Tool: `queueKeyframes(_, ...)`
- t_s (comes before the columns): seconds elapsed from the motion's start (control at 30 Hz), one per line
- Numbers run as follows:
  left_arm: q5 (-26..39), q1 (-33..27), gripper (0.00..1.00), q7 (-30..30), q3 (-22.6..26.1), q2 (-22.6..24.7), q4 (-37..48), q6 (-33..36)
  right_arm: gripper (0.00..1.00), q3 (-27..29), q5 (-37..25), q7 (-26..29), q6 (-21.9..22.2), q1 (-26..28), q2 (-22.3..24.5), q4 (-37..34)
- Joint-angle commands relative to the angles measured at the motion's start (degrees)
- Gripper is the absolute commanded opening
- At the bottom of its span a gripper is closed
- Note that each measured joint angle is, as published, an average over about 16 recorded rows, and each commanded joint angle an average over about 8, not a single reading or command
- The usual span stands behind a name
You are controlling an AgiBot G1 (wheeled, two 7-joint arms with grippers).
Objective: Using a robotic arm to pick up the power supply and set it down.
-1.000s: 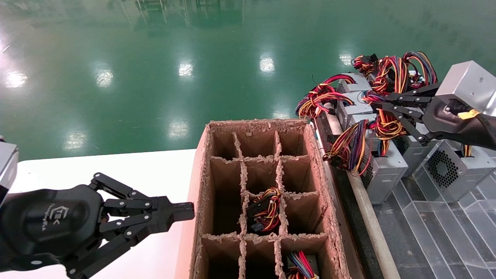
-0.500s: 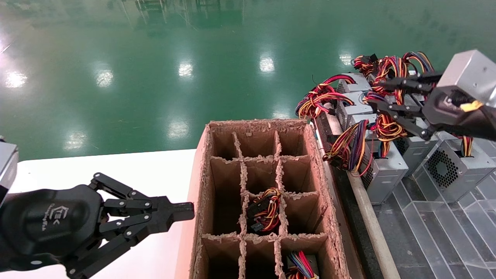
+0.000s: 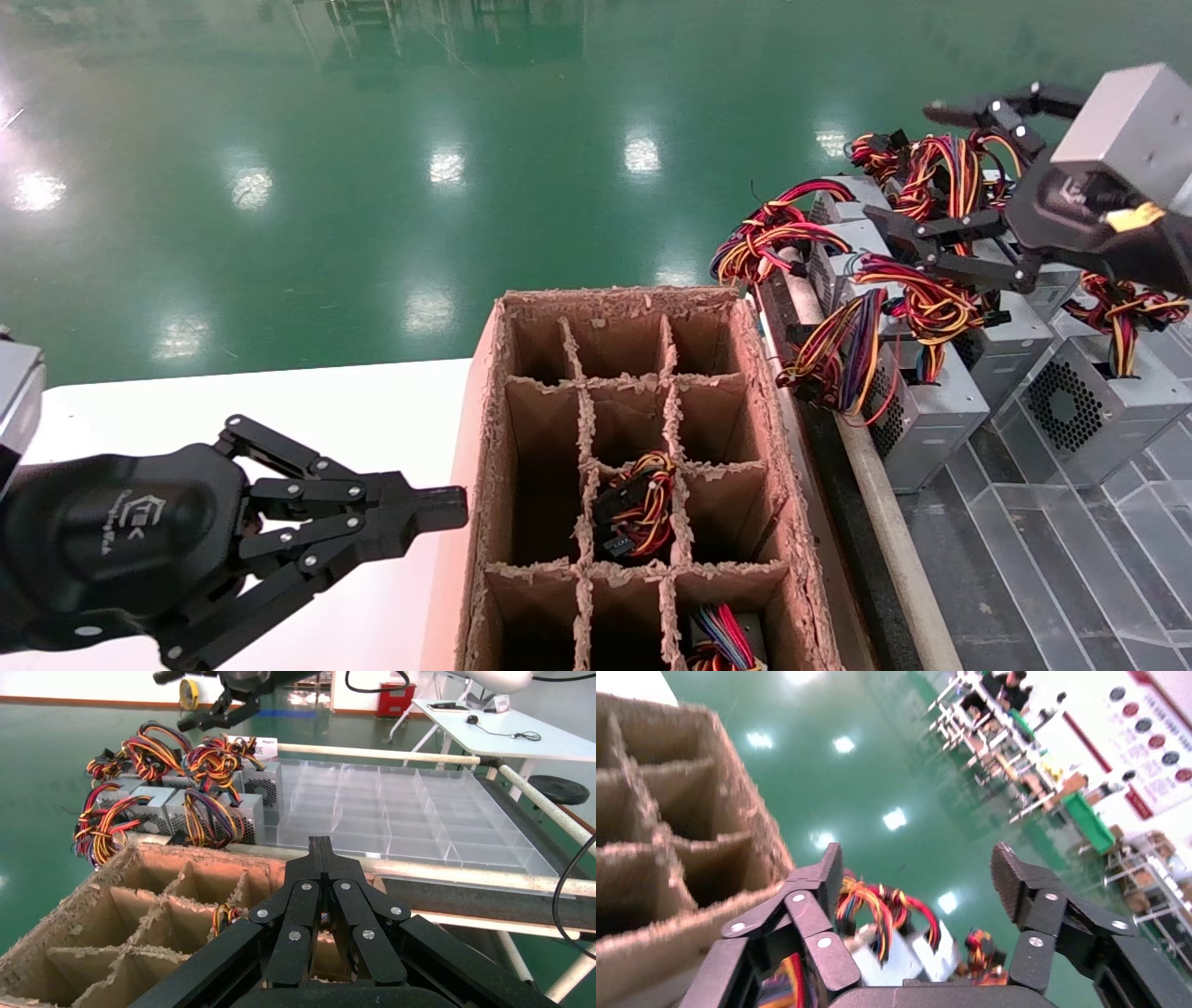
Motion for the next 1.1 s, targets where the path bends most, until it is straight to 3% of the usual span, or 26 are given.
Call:
queueKeyframes(0.03, 0.0, 0.0, 0.0, 0.0, 0.0, 0.0, 0.0, 0.0, 1.0, 0.64, 1.06, -1.39, 0.14, -0.19, -0.1, 0.0)
queueKeyframes(0.23, 0.0, 0.0, 0.0, 0.0, 0.0, 0.0, 0.0, 0.0, 1.0, 1.48, 2.84, -1.46, -1.48, -1.18, -0.69, -0.19)
queueKeyframes(0.63, -0.01, 0.0, 0.0, 0.01, 0.01, 0.0, 0.0, 0.0, 1.0, 3.36, 7.48, 1.04, -8.81, -4.21, -2.38, -0.9)
queueKeyframes(0.7, -0.01, 0.0, 0.12, 0.01, 0.01, 0.0, 0.0, 0.0, 1.0, 3.68, 8.28, 1.46, -10.05, -4.73, -2.67, -1.02)
queueKeyframes(0.9, -0.01, 0.0, 0.87, 0.01, 0.02, -0.01, 0.0, -0.01, 1.0, 4.64, 10.63, 2.68, -13.73, -6.27, -3.53, -1.37)
queueKeyframes(0.93, -0.01, 0.0, 0.95, 0.01, 0.02, -0.01, 0.0, -0.01, 1.0, 4.79, 11.01, 2.88, -14.33, -6.52, -3.67, -1.43)
queueKeyframes(0.97, -0.01, 0.0, 1.0, 0.01, 0.02, -0.01, 0.0, -0.01, 1.0, 4.95, 11.41, 3.09, -14.95, -6.78, -3.82, -1.49)
queueKeyframes(1.1, -0.01, 0.0, 1.0, 0.01, 0.02, -0.01, 0.0, -0.01, 1.0, 5.59, 12.98, 3.91, -17.41, -7.81, -4.4, -1.73)
